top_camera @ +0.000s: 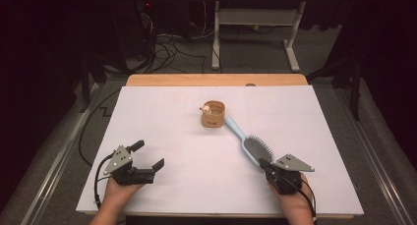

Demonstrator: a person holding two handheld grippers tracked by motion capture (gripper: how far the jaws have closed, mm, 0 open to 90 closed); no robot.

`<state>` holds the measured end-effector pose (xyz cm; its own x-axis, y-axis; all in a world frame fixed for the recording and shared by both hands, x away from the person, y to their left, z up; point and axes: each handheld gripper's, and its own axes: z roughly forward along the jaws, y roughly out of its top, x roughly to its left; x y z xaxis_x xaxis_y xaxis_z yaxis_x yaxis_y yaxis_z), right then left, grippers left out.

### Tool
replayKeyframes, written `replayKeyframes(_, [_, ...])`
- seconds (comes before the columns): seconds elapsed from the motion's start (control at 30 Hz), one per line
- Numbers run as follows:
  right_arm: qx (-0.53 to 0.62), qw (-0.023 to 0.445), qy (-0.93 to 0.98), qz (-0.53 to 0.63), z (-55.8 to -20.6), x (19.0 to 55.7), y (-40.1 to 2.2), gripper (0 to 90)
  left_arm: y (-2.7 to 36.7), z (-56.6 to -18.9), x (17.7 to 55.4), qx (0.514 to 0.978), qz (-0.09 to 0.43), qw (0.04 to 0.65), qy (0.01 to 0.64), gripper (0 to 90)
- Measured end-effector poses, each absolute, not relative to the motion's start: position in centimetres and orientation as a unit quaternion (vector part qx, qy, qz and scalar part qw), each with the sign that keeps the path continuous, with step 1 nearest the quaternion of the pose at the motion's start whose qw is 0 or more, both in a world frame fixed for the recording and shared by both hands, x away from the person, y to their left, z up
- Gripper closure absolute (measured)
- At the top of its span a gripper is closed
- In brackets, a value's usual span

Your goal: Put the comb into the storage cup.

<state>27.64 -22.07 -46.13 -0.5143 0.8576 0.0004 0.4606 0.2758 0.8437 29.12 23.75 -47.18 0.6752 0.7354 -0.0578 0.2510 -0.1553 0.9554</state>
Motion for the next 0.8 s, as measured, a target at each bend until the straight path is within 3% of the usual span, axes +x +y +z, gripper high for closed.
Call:
replayKeyframes(0.43, [0.441, 0.245, 0.721, 0.475, -44.4, 27.6, -24.3, 81.3, 23.5, -47.2, 29.2, 0.732, 0.208, 0.552, 0.342, 1.0])
replayKeyframes(0.67, [0.451, 0.241, 0.708, 0.487, -44.4, 28.1, -25.7, 59.6, 23.6, -47.2, 29.2, 0.734, 0.210, 0.547, 0.345, 1.1])
replayKeyframes(0.8, [0.453, 0.237, 0.708, 0.488, -44.5, 28.2, -25.8, 53.5, 23.6, -47.2, 29.2, 0.733, 0.211, 0.548, 0.344, 1.2])
